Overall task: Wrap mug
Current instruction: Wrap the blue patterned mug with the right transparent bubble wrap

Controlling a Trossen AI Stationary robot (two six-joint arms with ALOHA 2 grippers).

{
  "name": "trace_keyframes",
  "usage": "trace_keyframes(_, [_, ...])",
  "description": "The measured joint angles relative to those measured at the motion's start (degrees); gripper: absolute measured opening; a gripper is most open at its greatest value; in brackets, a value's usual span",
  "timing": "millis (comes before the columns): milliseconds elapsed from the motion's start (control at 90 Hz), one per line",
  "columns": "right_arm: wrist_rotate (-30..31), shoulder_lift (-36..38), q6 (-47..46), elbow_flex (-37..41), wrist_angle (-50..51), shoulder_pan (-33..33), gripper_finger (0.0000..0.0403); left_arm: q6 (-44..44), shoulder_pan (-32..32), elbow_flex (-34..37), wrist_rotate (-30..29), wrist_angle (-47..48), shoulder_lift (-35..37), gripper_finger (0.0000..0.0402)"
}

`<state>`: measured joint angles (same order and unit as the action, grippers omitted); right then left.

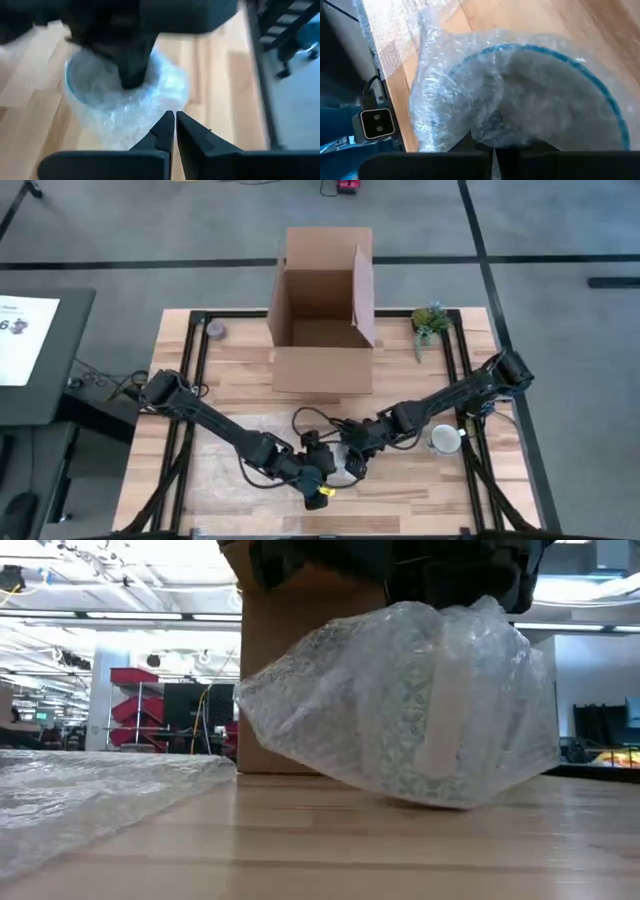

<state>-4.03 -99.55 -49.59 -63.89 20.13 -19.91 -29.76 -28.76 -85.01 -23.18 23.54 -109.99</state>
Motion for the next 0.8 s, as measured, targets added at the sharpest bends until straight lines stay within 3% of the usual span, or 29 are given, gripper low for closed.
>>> trace_keyframes(289, [-0.09,-0.34,0.51,-4.52,5.12,-0.6,0.0,0.17,1.63,0.0,-1.79,-0.49,-3.32,0.0])
trace_keyframes(800, [-6.89,-0.2,-2.93,-11.59,14.3,0.47,0.0,0.62,1.78,0.0,-2.1,-0.78,-3.48,0.0])
